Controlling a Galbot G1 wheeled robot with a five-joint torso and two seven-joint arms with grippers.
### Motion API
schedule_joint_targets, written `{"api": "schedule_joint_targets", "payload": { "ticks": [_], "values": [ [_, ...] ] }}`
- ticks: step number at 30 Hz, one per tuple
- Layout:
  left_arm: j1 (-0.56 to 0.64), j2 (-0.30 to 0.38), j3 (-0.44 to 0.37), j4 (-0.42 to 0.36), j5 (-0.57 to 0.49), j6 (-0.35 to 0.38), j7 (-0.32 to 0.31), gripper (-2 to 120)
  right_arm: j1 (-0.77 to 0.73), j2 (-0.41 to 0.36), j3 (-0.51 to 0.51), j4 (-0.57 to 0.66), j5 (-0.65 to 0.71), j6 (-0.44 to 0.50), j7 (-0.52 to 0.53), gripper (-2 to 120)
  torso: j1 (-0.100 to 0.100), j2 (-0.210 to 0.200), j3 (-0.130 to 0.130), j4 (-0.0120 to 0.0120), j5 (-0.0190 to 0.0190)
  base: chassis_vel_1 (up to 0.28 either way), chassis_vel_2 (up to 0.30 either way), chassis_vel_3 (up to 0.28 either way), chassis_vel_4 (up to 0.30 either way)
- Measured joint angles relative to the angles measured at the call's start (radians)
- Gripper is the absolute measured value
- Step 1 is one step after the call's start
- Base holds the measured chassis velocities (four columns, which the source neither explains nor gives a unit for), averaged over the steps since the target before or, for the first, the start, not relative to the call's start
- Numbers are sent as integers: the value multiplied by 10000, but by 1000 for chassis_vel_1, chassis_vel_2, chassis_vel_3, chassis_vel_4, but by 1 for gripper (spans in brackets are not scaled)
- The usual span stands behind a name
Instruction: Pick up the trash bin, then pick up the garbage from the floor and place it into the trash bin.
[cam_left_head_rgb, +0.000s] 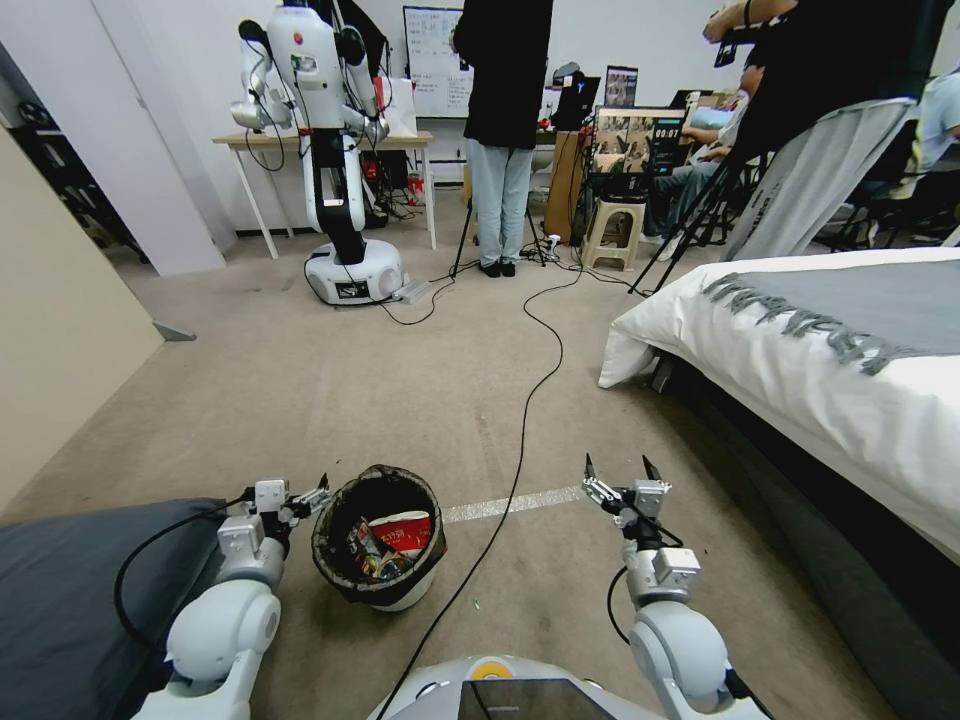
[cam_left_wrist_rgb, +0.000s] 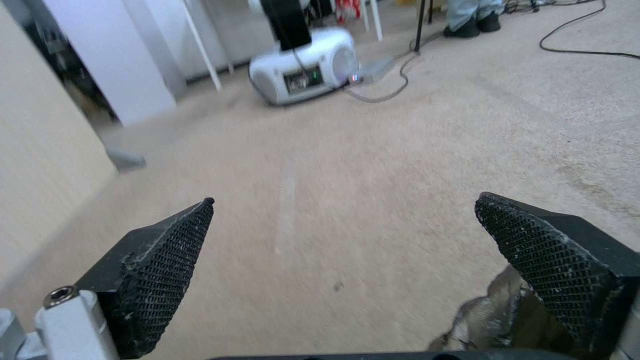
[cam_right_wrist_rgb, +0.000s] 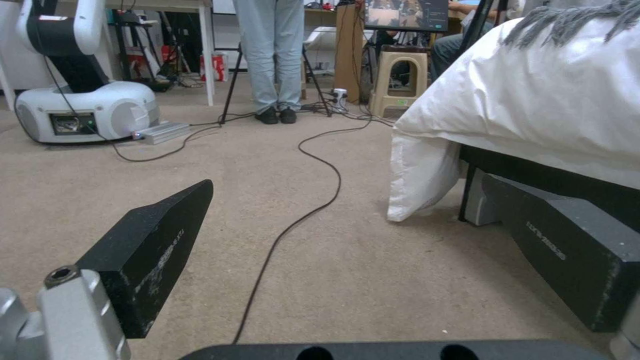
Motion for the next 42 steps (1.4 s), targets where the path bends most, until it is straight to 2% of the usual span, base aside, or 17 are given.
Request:
{"api": "schedule_joint_targets", "payload": {
  "ticks": [8,12,16,20,24,42],
  "values": [
    [1164,-1056,-484,-400,1014,-1431,714,100,-421,209,428,273,-236,210,-335,100,0,0,0,2,1,0,0,0,0],
    [1540,-1412,-610,-553,1086,-1788,906,100,-582,247,526,351,-276,306,-451,100,0,0,0,3,0,0,0,0,0],
    [2212,-1993,-686,-541,1061,-3086,1043,100,-776,428,529,415,-388,497,-563,100,0,0,0,3,0,0,0,0,0],
    [2438,-2107,-690,-420,994,-3663,1062,100,-821,547,497,439,-446,562,-620,100,0,0,-1,3,0,0,0,0,0],
    [2542,-2120,-670,-356,880,-3927,951,100,-836,575,500,457,-468,587,-657,100,-1,0,0,3,0,0,0,0,0],
    [2502,-2110,-631,-344,863,-3897,824,100,-934,545,552,454,-635,569,-762,100,0,0,0,3,-1,0,0,0,0]
  ]
}}
